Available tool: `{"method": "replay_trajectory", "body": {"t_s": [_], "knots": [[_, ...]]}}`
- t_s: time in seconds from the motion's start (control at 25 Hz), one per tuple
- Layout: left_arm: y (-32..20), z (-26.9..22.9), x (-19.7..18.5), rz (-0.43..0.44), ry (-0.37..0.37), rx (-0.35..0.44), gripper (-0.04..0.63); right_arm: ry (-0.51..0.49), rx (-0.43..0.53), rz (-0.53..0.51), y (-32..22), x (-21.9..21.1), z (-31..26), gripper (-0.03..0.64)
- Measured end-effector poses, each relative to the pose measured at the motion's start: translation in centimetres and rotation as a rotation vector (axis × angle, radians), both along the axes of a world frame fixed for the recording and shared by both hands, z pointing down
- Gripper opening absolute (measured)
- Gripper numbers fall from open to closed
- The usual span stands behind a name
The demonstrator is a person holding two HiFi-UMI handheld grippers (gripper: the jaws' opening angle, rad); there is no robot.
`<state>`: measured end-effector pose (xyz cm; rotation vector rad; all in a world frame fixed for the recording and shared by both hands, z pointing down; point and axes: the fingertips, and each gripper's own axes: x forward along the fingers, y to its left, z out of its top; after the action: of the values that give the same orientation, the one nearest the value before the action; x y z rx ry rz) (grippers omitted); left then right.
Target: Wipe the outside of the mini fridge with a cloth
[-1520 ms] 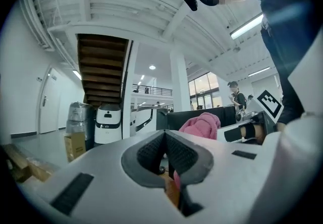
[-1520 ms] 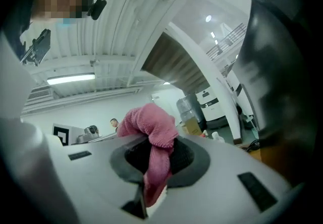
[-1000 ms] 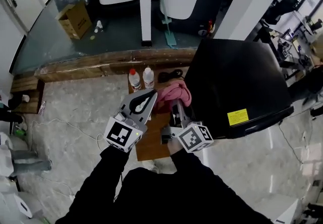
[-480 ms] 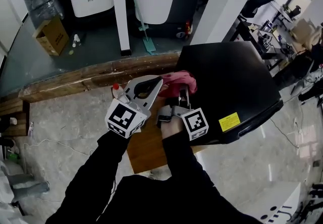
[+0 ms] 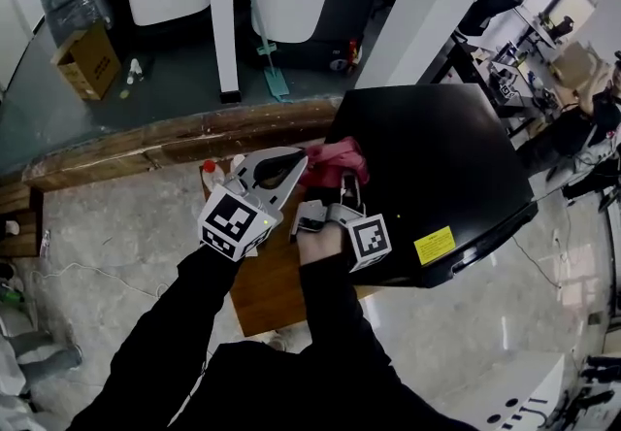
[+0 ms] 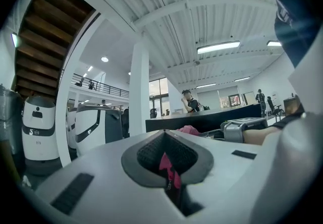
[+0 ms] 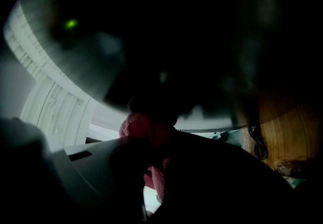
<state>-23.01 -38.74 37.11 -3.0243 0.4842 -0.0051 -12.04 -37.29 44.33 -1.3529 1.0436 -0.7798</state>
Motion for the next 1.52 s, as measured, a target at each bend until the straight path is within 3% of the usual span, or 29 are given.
{"method": "replay_trajectory", "body": {"t_s": [0.4, 1.04, 1.52], "knots": [[-1.7, 8.2, -0.5, -0.02, -0.082, -0.102, 0.005, -0.04, -0.126, -0.008, -1.4, -0.2, 7.9, 0.054], [0.6, 24.5, -0.3, -0.011, -0.296, -0.299, 0.006, -0.099, -0.324, -0.011, 0.1, -0.2, 24.8, 0.054], [2.7, 27.2, -3.3, -0.048, -0.317, -0.365, 0.005, -0.103, -0.456, -0.026, 1.8, 0.1, 32.8, 0.054]]}}
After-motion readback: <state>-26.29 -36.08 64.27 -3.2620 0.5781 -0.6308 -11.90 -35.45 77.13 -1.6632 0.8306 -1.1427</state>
